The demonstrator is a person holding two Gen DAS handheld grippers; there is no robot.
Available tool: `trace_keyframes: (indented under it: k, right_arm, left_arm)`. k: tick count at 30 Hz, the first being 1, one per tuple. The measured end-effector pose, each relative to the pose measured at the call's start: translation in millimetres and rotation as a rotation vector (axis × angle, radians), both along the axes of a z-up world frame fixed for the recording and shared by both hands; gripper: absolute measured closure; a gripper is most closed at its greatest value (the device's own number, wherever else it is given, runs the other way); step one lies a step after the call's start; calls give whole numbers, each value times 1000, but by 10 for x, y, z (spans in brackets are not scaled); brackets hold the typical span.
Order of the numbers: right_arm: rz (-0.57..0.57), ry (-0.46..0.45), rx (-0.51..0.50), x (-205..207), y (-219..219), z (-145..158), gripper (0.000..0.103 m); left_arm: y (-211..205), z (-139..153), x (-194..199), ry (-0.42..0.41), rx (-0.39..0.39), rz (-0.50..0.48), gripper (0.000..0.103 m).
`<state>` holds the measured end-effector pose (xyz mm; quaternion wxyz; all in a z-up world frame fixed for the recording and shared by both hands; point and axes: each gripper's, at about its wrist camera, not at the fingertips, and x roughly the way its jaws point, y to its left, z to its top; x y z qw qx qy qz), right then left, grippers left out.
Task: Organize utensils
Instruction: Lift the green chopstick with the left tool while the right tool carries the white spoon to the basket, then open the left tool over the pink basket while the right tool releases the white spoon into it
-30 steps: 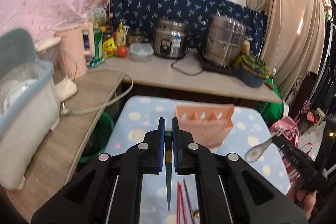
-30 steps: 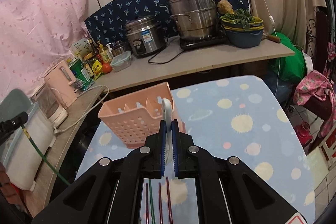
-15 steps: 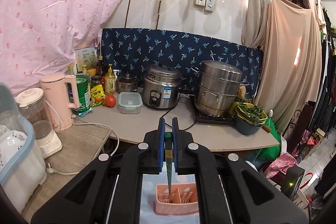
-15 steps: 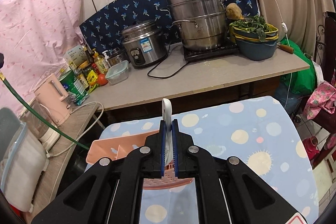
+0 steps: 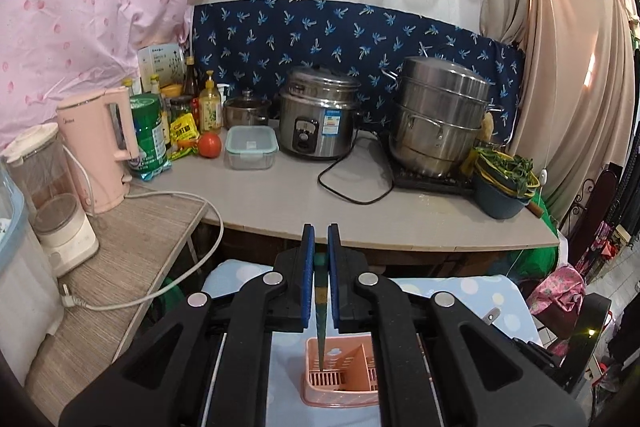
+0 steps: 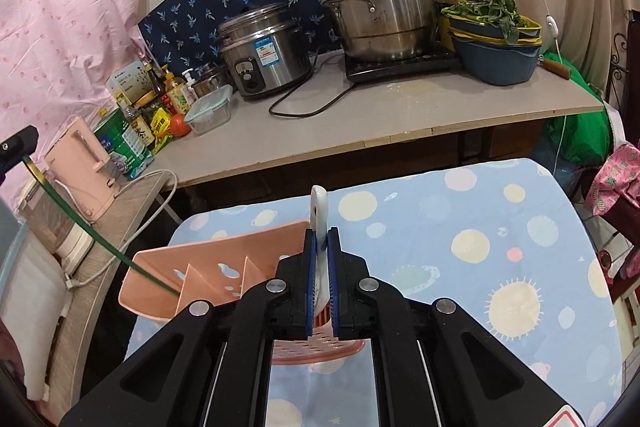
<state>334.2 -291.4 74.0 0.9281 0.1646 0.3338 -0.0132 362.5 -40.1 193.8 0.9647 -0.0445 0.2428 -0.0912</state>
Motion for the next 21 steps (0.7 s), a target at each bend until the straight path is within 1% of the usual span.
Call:
trace_keyframes:
  k: [3, 5, 7, 9, 12, 17, 19, 20, 21]
  right_arm:
    - [-10, -6, -14, -18, 10, -7, 94]
    - [-9, -11, -15, -41, 13, 13, 94]
    - [-11, -15, -8, -80, 5, 36, 94]
    - [-10, -19, -9, -133, 1, 64, 93]
    - [-7, -24, -6, -235, 0, 106, 93]
    - [1, -27, -5, -507, 19, 146, 92]
    - [2, -22, -5, -644, 29, 134, 89]
    - [-1, -17, -7, -717, 35, 121, 87]
    - [-1, -15, -9, -797, 42, 107, 86]
  left_arm:
    - [34, -32, -23, 7, -8, -7, 95]
    - [41, -28, -56, 5, -2, -5, 91]
    - [49, -28, -101, 5, 2, -4, 74]
    - [48, -18, -167, -7, 11, 2, 66]
    - [46, 1, -278, -14, 27, 4, 65]
    - [84, -39, -545, 0, 43, 2, 61]
    - [123, -84, -677, 8, 48, 4, 59]
    - [142, -115, -737, 14, 52, 6, 59]
    - [160, -156, -801, 25, 57, 7, 59]
